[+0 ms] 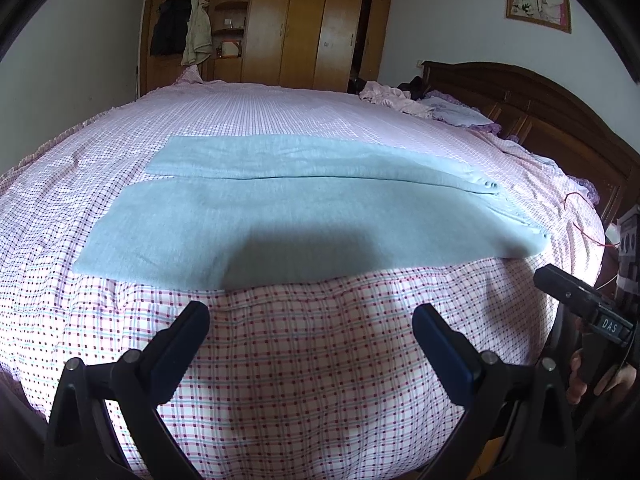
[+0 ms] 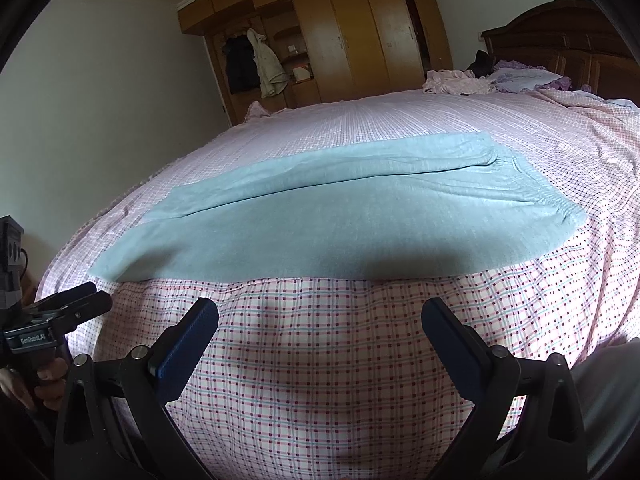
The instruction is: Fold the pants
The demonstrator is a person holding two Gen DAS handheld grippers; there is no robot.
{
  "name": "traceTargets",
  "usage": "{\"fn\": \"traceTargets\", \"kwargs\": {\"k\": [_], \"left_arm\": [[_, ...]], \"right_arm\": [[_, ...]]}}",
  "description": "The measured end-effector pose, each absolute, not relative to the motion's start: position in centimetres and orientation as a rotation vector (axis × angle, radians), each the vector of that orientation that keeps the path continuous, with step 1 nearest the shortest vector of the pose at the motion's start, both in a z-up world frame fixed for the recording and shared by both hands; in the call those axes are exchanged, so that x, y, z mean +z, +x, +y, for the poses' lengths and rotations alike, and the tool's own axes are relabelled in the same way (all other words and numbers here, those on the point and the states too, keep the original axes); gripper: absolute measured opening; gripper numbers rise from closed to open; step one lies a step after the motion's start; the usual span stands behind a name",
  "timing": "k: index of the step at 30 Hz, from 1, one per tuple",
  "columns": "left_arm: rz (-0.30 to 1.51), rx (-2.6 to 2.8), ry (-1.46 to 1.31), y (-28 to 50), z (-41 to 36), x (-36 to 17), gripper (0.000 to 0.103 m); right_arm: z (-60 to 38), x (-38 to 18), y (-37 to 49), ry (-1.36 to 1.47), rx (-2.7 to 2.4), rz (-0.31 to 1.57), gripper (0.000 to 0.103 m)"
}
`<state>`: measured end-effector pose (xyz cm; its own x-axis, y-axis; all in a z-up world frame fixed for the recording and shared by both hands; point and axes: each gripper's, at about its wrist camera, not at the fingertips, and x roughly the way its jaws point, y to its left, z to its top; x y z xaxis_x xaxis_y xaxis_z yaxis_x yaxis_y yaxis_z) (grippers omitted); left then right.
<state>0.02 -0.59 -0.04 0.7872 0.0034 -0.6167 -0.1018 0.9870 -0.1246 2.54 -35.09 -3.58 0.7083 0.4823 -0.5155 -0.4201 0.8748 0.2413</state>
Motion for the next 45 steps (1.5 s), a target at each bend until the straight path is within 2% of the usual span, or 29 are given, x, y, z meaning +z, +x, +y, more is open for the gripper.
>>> {"fn": "traceTargets", "kwargs": {"k": [24, 30, 34, 38, 45], "left_arm": [[0.660, 0.044, -0.143, -0.1, -0.9, 0.2, 0.103], [0.679, -0.002, -0.166, 1.5, 0.1, 2.1, 0.103], [0.686, -0.064, -0.169, 4.4, 0.8, 5.5, 0.103], [0.645, -0.075, -0.012, 9.6, 0.6, 9.1, 0.103], [0.743, -0.108, 0.084, 22.6, 2.5, 8.6, 0.103]], "right_arm": [[-35.2, -3.5, 2.7, 0.106, 0.496, 0.613, 0.098], [-35.8, -0.9, 4.8, 0.130, 0.536, 0.624, 0.098], [-35.5, 3.4, 8.2, 0.058, 0.592, 0.575, 0.098], [-34.2, 7.0, 13.8, -0.044, 0.661, 0.517, 0.098], [-29.6, 7.2, 27.2, -0.185, 0.884, 0.645, 0.098]]}}
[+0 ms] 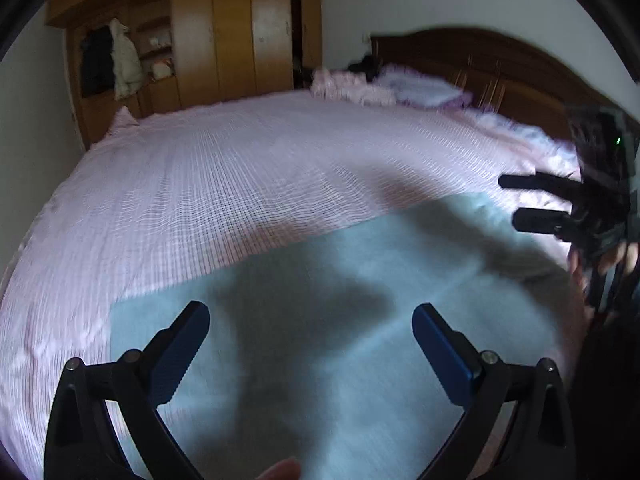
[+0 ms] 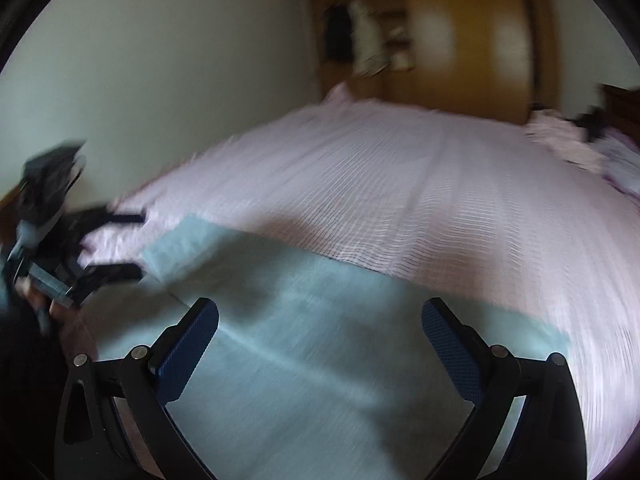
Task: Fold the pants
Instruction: 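Grasp the waistband end of the pants with both grippers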
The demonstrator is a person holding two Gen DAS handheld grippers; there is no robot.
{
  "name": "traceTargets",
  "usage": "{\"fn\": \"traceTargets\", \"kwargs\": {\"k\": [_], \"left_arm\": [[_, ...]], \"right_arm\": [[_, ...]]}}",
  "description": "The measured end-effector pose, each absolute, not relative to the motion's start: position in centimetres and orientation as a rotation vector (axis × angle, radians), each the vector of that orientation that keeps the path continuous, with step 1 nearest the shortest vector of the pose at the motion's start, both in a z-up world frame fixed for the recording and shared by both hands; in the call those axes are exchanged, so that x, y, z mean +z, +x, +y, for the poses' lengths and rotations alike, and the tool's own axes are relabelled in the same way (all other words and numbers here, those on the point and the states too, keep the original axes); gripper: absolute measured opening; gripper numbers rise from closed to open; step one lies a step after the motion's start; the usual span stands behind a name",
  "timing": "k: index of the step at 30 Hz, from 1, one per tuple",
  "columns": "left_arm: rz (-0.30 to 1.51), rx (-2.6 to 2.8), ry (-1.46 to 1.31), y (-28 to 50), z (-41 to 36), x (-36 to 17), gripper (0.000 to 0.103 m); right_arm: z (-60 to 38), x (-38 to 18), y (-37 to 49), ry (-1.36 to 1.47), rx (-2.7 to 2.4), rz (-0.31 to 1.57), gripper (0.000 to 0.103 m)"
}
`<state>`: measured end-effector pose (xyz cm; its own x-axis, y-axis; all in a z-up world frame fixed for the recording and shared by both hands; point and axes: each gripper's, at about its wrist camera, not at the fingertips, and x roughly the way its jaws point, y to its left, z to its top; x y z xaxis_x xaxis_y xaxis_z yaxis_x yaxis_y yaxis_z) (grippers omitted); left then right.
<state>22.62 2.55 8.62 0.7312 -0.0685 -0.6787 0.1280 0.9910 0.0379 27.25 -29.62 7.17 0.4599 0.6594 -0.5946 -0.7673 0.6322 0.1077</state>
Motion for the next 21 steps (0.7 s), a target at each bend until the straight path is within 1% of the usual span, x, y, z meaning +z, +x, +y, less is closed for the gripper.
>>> {"fn": "traceTargets", "kwargs": {"k": [4, 6, 8, 12, 16, 17, 18, 19, 20, 21], "left_arm": [[0.837, -0.099, 0.137, 29.7, 3.8, 5.5, 0.103], [0.872, -0.117, 0.136, 32.6, 4.4, 3.6, 0.102], [0.906, -0.123, 0.153, 34.7, 4.6, 1.8, 0.097], [0.967, -0.167, 0.173, 36.6, 4.8, -0.9, 0.094], [0.938, -0.204, 0.229, 36.8, 4.4, -2.1, 0.095], [0.942, -0.209, 0.211, 37.0, 4.6, -2.3, 0.094], [0.945, -0.214, 0.190, 37.1, 4.7, -2.4, 0.091], [0.950, -0.235, 0.163, 36.9, 4.8, -2.5, 0.072], [0.952, -0.266, 0.144, 36.9, 4.6, -2.1, 0.035], [0.944, -0.284, 0.139, 36.5, 4.4, -1.9, 0.017]], "right_arm": [[-25.7, 3.9, 34.1, -0.312, 0.943, 0.764, 0.098], [-24.5, 2.3, 35.8, -0.349, 0.948, 0.784, 0.098], [-23.2, 0.3, 37.8, -0.380, 0.952, 0.816, 0.098], [-22.2, -2.9, 40.3, -0.444, 0.972, 0.918, 0.098], [-22.5, -3.6, 40.7, -0.441, 0.972, 0.921, 0.097], [-22.6, -3.5, 40.7, -0.436, 0.971, 0.922, 0.089], [-22.6, -3.4, 40.9, -0.426, 0.982, 0.933, 0.071], [-22.9, -3.3, 40.9, -0.394, 1.004, 0.951, 0.060], [-23.1, -2.9, 41.2, -0.371, 1.009, 0.961, 0.032], [-23.3, -2.7, 41.2, -0.343, 1.025, 0.976, 0.010]]}}
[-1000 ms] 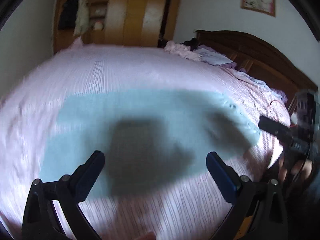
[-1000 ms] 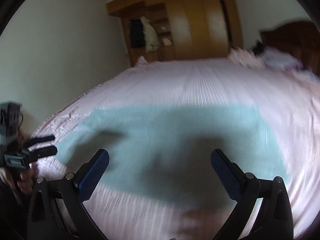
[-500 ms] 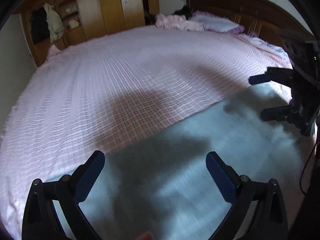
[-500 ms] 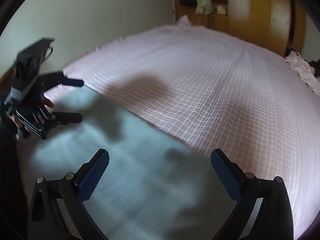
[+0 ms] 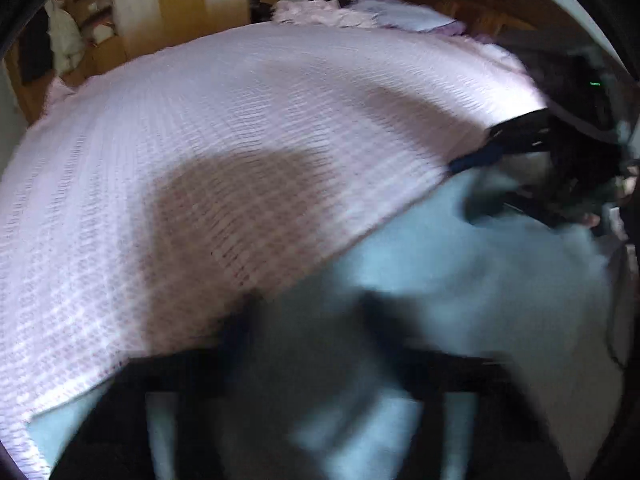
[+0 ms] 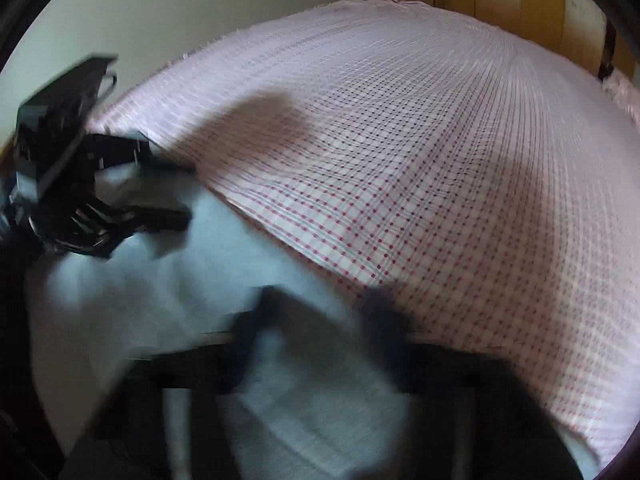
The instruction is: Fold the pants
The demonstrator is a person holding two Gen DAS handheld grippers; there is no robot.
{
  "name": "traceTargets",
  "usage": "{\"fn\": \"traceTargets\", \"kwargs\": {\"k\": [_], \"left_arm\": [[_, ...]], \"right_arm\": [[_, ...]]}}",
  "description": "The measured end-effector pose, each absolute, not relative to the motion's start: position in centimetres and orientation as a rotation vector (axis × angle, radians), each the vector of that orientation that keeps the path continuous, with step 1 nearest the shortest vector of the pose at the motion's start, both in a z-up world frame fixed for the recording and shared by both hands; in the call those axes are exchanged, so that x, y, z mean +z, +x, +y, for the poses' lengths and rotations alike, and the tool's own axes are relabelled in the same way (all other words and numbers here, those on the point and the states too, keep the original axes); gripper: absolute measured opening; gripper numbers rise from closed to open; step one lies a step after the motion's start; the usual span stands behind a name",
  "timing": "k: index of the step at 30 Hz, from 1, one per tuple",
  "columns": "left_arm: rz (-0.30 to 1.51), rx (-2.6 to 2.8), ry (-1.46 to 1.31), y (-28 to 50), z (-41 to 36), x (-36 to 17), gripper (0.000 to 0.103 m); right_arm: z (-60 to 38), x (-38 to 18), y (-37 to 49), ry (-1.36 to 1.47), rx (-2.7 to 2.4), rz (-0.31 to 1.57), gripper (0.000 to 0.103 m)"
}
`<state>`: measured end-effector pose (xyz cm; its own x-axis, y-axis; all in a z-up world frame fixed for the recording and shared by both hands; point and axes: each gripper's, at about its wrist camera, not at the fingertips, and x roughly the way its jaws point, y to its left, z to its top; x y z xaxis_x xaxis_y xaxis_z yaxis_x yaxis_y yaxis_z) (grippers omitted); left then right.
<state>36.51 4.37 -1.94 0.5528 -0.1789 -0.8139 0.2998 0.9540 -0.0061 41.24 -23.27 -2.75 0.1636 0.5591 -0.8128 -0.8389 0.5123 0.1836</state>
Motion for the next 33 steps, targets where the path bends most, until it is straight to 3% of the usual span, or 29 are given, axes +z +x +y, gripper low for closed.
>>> {"fn": "traceTargets", "kwargs": {"k": [1, 2, 4, 16, 24, 33], "left_arm": [[0.941, -0.282, 0.154, 36.2, 4.3, -1.9, 0.006], [0.932, -0.276, 0.191, 35.7, 3.8, -1.7, 0.005], [0.909, -0.266, 0.207, 35.1, 3.6, -1.3, 0.004], [0.743, -0.233, 0.131, 25.1, 2.3, 4.9, 0.004], [0.737, -0.190, 0.217, 16.6, -2.6, 4.1, 0.004], [0.766, -0.165, 0.338, 9.7, -5.5, 1.1, 0.004]], "right_arm": [[-23.4, -2.5, 41.0, -0.332, 1.042, 0.984, 0.007], [-23.5, -2.3, 40.7, -0.343, 1.040, 0.971, 0.004], [-24.0, -1.6, 39.9, -0.352, 1.030, 0.943, 0.000], [-27.1, 4.5, 27.0, -0.548, 0.823, 0.589, 0.000], [-28.4, 1.4, 14.2, -0.833, 0.596, 0.409, 0.000], [-26.1, -4.2, 5.8, -1.231, 0.444, 0.127, 0.000]]}}
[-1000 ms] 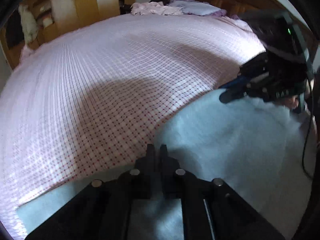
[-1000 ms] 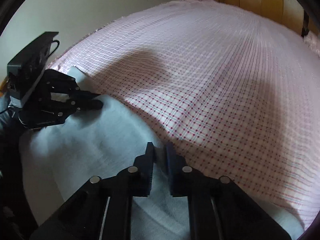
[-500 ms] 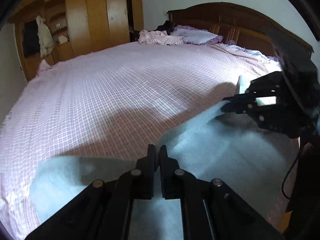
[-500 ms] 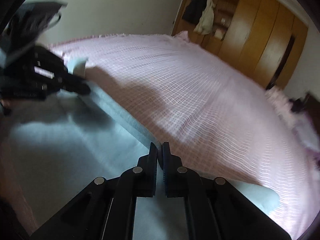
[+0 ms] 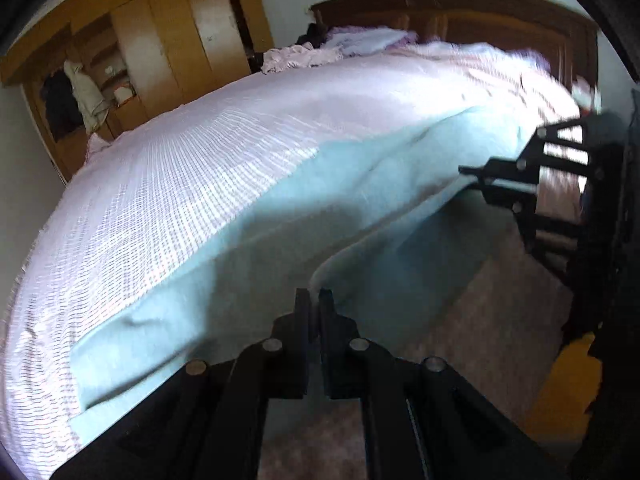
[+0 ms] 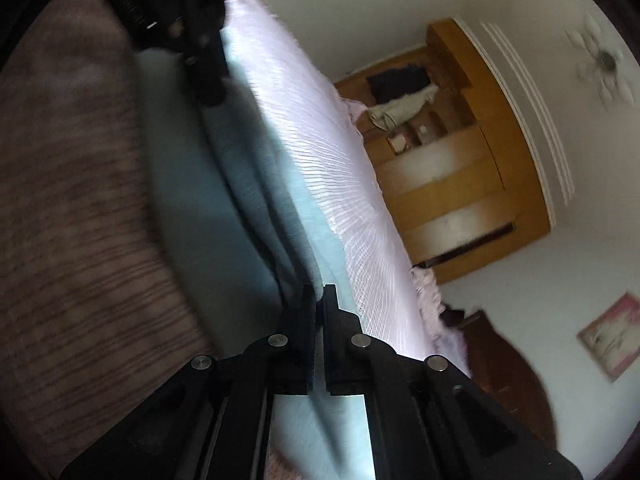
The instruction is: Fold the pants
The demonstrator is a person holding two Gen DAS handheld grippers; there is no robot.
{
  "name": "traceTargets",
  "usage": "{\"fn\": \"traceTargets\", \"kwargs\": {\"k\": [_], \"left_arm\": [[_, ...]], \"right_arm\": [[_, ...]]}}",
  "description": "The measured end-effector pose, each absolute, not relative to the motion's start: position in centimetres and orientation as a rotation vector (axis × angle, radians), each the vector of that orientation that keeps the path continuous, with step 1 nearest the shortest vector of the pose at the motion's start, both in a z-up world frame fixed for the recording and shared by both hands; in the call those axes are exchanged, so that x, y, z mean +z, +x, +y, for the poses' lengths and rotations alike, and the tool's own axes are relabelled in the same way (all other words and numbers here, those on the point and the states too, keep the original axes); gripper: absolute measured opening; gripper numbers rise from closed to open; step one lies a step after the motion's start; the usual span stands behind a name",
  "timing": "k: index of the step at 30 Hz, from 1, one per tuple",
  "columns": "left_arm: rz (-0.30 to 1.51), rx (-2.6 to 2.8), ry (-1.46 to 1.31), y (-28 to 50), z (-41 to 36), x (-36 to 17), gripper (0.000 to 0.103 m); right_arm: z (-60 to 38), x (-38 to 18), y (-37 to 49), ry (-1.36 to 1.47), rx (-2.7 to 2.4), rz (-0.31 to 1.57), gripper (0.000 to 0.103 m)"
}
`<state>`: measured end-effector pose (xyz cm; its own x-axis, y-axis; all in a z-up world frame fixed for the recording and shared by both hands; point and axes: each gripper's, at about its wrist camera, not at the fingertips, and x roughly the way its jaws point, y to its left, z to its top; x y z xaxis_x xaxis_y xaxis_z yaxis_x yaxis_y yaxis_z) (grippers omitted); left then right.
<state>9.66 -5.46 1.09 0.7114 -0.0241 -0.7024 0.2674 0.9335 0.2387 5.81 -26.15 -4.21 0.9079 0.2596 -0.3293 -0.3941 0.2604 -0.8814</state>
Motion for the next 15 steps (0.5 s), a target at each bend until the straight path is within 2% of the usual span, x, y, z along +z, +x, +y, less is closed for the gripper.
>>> {"fn": "traceTargets", "kwargs": {"k": [7, 15], "left_arm": [[0.759, -0.142, 0.510, 7.9, -7.9, -1.1, 0.004], [0.748, -0.139, 0.613, 6.9, -9.4, -2.8, 0.004]], "right_arm": [[-26.0, -7.8, 4.5, -1.454, 0.449, 0.055, 0.000], [-26.3, -8.7, 5.1, -1.516, 0.445, 0.017, 0.000]]}}
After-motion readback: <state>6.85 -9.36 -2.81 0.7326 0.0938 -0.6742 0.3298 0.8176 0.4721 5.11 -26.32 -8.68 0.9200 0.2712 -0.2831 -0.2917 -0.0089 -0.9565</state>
